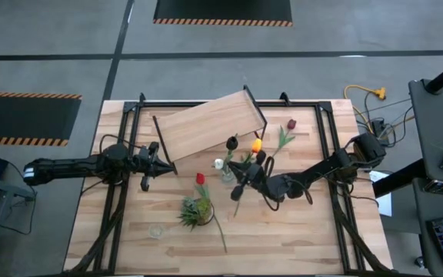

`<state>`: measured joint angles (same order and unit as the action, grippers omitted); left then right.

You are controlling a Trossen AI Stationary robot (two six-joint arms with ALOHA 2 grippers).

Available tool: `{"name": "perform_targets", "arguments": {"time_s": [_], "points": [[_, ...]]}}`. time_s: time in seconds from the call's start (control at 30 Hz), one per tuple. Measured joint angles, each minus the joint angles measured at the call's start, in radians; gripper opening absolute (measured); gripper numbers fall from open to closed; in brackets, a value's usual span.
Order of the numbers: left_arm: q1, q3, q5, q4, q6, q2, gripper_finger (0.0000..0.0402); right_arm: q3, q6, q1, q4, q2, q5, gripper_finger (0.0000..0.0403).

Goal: Pick and place flowers into a vace then onto a shelf
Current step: Put the black tulip into the top transparent vase

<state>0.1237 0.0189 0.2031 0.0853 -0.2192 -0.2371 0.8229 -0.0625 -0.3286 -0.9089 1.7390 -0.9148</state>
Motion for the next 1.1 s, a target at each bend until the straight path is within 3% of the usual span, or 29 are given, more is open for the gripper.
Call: {"name": "perform_targets", "arguments": {"time_s": [0.43,0.7,0.87,1.1], "points": [[0.0,0.0,0.0,0.0,0.0,0.0,0.0001,0.033,0.048,-0.007,0.039,-0.016,-0.001,0.019],[0.0,0.0,0.0,0.0,0.0,0.0,0.0001,0.076,0.117,-0.049,0.062,-0.071,-0.004,0.0237],[0.0,0.0,0.0,0.0,0.0,0.0,0.0001,0.13,0.102,-0.088,0.247,-0.124,-0.003,0.0257],[0.0,0.0,0.0,0.0,0.0,0.0,0.0001,0.233,-0.084,-0.12,0.599,-0.188,-0.003,0.0278]]}}
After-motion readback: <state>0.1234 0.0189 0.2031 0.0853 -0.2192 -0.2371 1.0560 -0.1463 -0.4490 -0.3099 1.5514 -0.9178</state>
